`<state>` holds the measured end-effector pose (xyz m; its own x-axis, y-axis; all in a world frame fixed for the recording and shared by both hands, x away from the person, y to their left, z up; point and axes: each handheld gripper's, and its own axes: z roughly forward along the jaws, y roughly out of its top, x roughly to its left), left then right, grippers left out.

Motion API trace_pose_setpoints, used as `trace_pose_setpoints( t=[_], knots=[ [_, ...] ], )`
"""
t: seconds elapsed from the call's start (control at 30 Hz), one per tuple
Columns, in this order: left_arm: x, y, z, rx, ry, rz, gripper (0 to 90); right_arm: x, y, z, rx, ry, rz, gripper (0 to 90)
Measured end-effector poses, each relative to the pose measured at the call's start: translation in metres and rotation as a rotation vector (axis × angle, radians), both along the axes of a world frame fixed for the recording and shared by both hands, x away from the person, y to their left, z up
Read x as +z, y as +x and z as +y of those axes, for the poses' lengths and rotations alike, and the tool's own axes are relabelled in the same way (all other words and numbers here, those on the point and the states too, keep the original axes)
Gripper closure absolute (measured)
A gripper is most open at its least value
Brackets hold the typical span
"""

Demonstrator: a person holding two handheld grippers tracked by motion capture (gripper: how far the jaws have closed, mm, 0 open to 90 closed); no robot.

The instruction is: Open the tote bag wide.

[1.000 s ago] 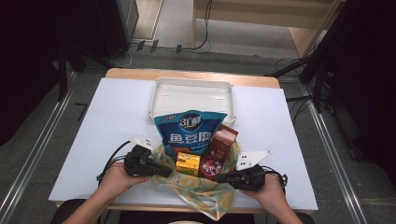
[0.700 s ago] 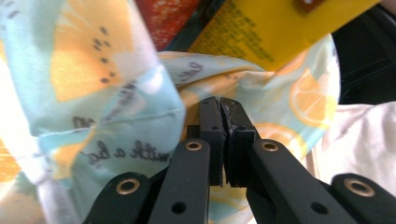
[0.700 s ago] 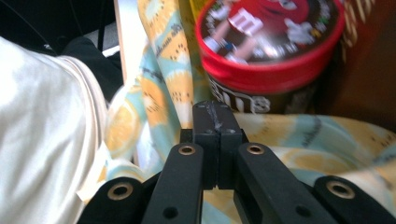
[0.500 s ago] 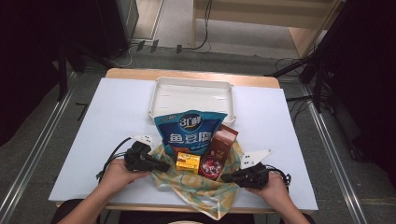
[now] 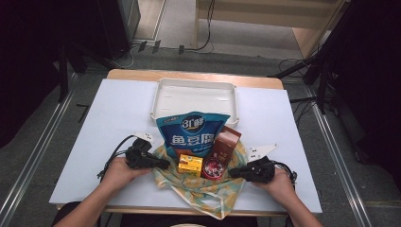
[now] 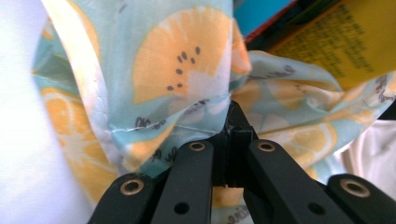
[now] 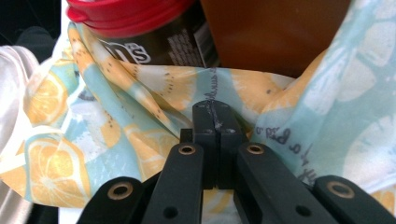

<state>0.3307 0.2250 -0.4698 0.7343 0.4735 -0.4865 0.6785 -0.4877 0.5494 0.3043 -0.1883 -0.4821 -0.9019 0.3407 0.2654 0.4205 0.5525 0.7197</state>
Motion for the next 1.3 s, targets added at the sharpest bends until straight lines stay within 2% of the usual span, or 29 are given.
trace_pose_setpoints(
  t=[0.17,0.4,0.73,0.8,0.9,1.0,1.07,1.1,1.2,1.3],
  knots=[
    [-0.001,0.005,0.002,0.005,0.001,0.001,90.0,-0.003,0.004,-0.001,0.004,-0.011,-0.014,90.0],
    [-0.003,0.007,0.005,0.004,-0.01,-0.007,90.0,-0.005,0.007,-0.004,-0.013,0.001,-0.003,90.0],
    [-0.001,0.009,0.014,0.03,0.011,-0.041,90.0,-0.005,0.009,-0.012,-0.067,-0.003,-0.004,90.0],
    [-0.001,0.01,0.017,0.053,0.004,-0.023,90.0,-0.003,0.009,-0.014,-0.111,-0.027,-0.019,90.0],
    [-0.001,0.01,0.016,0.053,0.009,-0.028,90.0,-0.002,0.01,-0.017,-0.127,-0.027,-0.008,90.0],
    [0.0,0.009,0.015,0.044,0.014,-0.031,90.0,-0.001,0.009,-0.017,-0.12,-0.032,-0.007,90.0],
    [0.001,0.008,0.014,0.044,0.016,-0.031,90.0,0.002,0.008,-0.017,-0.118,-0.025,-0.002,90.0],
    [0.003,0.008,0.015,0.04,0.019,-0.033,90.0,0.004,0.007,-0.017,-0.11,-0.015,-0.018,90.0],
    [0.008,0.006,0.015,0.03,0.015,-0.057,88.4,0.012,0.005,-0.021,-0.119,0.029,-0.027,90.0],
    [0.012,0.004,0.015,0.023,0.006,-0.073,86.3,0.015,0.004,-0.02,-0.118,0.043,-0.036,90.0]
  ],
)
